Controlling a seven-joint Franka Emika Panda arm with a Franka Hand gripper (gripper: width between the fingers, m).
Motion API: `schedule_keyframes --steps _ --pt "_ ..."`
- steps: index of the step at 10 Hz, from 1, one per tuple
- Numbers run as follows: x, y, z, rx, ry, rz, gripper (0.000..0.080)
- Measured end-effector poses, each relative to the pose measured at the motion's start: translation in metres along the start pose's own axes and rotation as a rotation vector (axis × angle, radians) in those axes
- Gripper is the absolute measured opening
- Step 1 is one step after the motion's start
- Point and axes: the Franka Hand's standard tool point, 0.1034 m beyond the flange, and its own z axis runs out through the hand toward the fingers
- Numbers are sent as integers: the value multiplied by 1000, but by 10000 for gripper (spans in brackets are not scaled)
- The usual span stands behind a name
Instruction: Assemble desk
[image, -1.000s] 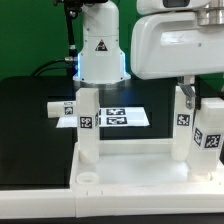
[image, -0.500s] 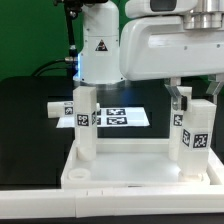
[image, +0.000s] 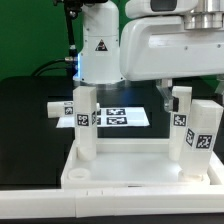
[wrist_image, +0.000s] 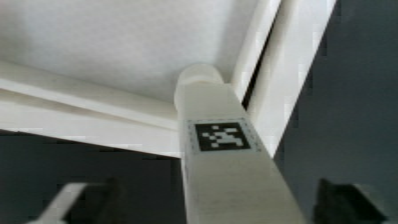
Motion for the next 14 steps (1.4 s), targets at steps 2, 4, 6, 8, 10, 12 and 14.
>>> schedule_keyframes --steps 2,4,6,8,10,12,14 --pt "4 2 2 2 -22 15 635" --pt "8 5 8 12 -124 68 645" --pt "24 5 9 14 -159 70 649" --pt "25 5 10 13 -149 79 649" --pt "25 5 10 11 -150 109 524" --pt "25 4 11 3 -151 216 284" --pt "24 4 11 -9 -152 382 284"
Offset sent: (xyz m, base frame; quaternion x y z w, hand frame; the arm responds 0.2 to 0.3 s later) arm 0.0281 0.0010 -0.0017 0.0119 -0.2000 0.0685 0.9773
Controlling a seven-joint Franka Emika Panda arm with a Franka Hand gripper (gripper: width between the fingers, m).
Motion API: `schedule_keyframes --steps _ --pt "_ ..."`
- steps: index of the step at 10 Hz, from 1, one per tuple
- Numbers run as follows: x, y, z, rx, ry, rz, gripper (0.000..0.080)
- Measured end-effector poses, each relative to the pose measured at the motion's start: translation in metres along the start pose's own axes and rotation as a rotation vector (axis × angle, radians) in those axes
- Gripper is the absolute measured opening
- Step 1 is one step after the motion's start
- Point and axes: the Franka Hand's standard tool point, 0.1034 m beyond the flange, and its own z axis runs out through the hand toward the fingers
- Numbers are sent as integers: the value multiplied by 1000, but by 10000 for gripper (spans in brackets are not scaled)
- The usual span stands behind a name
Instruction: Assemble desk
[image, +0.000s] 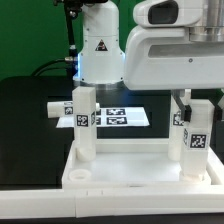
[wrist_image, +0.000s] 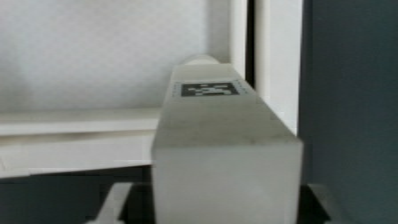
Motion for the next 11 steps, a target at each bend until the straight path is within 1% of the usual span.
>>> schedule_keyframes --steps 1,2,3,5,7,9,10,11 --pt "0 -1 1 1 2 105 284" --pt "1 -3 1 8 17 272 284" --pt "0 -4 1 15 6 445 284" --pt "-1 0 2 28 2 761 284" --pt "-3 2 2 53 -31 1051 285" --pt "-4 0 2 53 -38 1083 285" --pt "-5 -1 2 53 -35 1044 285" --pt "-6 -5 2 50 -21 859 439"
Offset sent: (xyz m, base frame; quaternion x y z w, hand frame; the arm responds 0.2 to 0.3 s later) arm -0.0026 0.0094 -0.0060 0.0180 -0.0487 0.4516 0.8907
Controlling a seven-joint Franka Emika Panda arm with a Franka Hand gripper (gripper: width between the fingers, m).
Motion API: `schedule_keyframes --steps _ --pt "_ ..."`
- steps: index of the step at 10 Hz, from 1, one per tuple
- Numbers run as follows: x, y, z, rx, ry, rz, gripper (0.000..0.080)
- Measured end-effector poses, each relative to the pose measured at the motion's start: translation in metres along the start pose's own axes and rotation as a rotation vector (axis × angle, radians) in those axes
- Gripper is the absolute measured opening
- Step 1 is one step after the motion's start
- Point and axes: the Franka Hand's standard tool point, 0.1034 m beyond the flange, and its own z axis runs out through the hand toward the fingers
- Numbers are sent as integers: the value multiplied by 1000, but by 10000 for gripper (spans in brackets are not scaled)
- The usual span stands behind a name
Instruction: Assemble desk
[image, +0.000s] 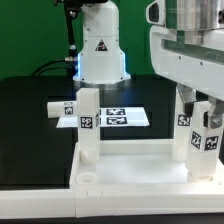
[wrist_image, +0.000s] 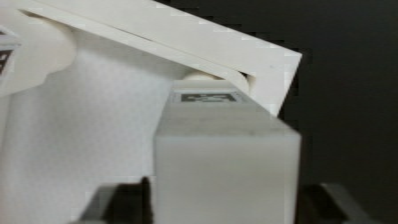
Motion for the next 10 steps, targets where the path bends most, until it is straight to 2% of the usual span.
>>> schedule_keyframes --steps 1,2,3,5,7,9,10 --pt "-7 -3 0 3 -6 -200 439" --pt "-10 -4 0 9 -6 -329 599" --pt "-14 -3 -1 23 8 -330 634" --pt "-13 -1 0 19 7 -488 647" --pt "-14 -3 -1 0 34 -947 648" --pt "-14 -3 -1 2 36 -1053 648" --pt "-15 -3 0 2 35 -1027 534"
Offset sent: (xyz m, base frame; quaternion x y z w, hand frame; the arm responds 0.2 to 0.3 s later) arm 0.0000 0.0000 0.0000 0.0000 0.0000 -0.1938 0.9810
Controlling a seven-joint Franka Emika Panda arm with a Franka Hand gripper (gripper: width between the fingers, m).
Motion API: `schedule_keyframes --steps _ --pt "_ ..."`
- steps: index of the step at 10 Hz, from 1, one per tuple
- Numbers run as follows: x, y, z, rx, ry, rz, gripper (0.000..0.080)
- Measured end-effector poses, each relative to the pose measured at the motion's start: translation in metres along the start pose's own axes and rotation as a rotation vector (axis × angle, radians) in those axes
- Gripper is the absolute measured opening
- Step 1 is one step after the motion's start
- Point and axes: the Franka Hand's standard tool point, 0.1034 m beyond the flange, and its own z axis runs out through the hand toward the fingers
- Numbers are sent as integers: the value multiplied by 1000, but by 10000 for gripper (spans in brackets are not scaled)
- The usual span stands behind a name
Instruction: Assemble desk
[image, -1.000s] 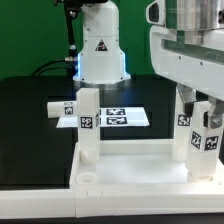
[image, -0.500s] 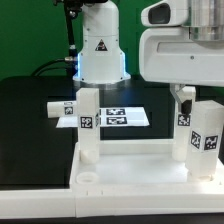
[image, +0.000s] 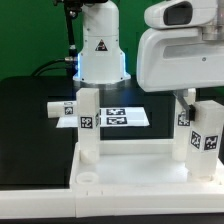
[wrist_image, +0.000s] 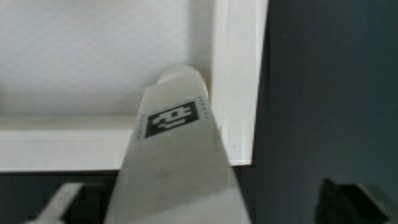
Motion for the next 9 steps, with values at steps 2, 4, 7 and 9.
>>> schedule_keyframes --steps 2,4,7,9 --pt "0 3 0 -3 0 64 398" --pt "1 5 0 -6 8 335 298" --pt "0 5 2 1 17 777 298" --pt "-1 6 3 35 -2 1026 298"
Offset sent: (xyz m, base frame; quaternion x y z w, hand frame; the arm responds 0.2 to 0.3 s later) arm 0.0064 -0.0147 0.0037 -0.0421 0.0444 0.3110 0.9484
